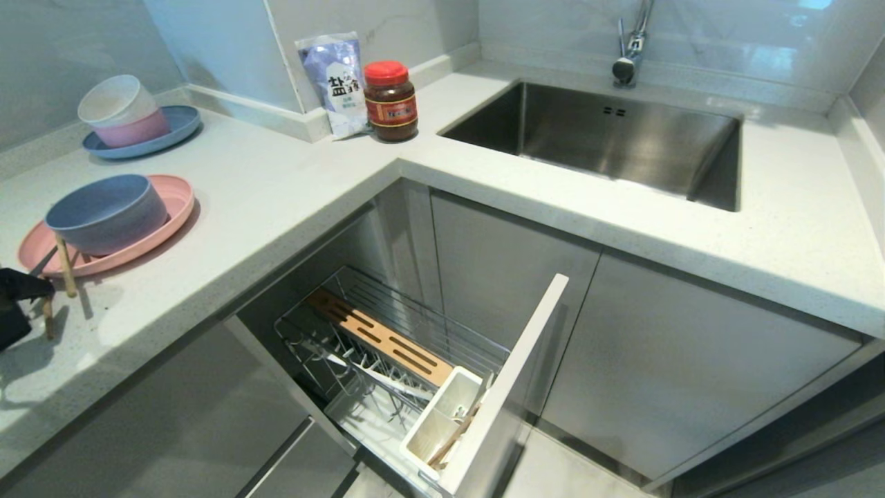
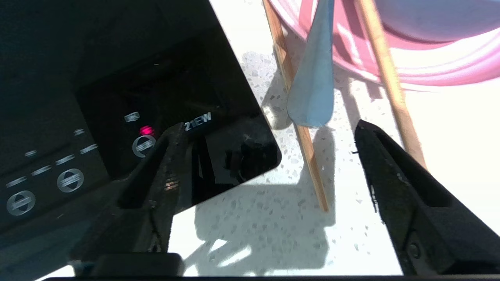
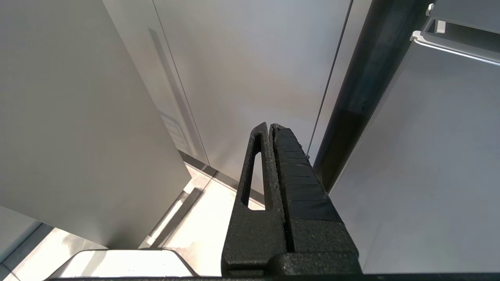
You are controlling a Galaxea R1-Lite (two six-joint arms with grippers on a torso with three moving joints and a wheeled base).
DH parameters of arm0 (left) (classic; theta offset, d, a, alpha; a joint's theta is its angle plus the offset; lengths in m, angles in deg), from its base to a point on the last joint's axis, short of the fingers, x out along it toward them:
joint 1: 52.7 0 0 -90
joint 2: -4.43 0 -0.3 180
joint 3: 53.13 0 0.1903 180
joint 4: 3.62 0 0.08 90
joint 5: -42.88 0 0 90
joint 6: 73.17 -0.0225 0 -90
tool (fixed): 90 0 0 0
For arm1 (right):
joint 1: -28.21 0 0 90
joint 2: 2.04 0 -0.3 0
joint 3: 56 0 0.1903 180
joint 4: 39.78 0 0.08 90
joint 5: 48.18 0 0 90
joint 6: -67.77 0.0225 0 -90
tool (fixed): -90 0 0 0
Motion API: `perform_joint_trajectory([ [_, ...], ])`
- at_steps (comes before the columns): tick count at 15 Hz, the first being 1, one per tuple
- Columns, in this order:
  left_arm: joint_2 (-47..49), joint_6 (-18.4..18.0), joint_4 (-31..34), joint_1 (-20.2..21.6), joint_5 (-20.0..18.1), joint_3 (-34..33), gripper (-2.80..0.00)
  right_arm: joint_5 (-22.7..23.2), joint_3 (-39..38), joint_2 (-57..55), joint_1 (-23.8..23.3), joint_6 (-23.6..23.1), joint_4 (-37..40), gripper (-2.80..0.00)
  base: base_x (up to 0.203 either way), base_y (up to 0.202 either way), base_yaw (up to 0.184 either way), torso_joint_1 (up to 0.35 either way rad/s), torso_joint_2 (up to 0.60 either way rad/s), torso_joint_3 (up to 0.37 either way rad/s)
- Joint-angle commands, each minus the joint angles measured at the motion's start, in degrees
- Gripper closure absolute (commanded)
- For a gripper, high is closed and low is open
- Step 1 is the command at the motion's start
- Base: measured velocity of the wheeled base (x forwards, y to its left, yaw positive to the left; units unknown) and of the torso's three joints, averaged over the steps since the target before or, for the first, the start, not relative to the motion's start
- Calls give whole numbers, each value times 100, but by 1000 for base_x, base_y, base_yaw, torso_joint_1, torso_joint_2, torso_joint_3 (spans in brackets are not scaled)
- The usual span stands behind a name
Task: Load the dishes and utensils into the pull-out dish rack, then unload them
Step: Close the cupboard
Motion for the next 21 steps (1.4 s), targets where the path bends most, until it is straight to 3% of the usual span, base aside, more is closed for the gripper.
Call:
perform_joint_trajectory([
  [1, -294, 4, 6, 14, 53, -1, -280, -2, -9, 23, 7, 0, 0, 0, 0, 0, 0, 0, 0, 0],
  [4, -747, 12, -30, 48, 264, 17, -280, -2, -9, 24, 0, 0, 1, 0, 0, 0, 0, 0, 0, 0],
  [5, -935, 16, -46, 47, 360, 26, 0, -2, -9, 24, 5, 0, -5, 0, 0, 0, 0, 0, 0, 0],
  [8, -1328, 90, -709, 15, 1047, 154, 0, -2, -9, 23, 4, 0, -7, 0, 0, 0, 0, 0, 0, 0],
  [11, -1419, 116, -1736, -327, 1186, 526, 0, -2, -9, 16, 0, 0, -2, 0, 0, 0, 0, 0, 0, 0],
  [13, -1286, 101, -2240, -999, 1263, 934, 0, -2, -9, 24, 8, 0, -6, 0, 0, 0, 0, 0, 0, 0],
  [15, -745, 182, -2420, -1628, 1632, 1761, 0, -2, -9, 24, 0, 0, -2, 0, 0, 0, 0, 0, 0, 0],
  [19, 563, 1202, -2265, -3644, 2382, 2384, 0, -2, -9, 24, 8, 0, 2, 0, 0, 0, 0, 0, 0, 0],
  [21, 1026, 1615, -2023, -4655, 2569, 2572, 0, -2, -9, 24, 8, 0, -6, 0, 0, 0, 0, 0, 0, 0],
])
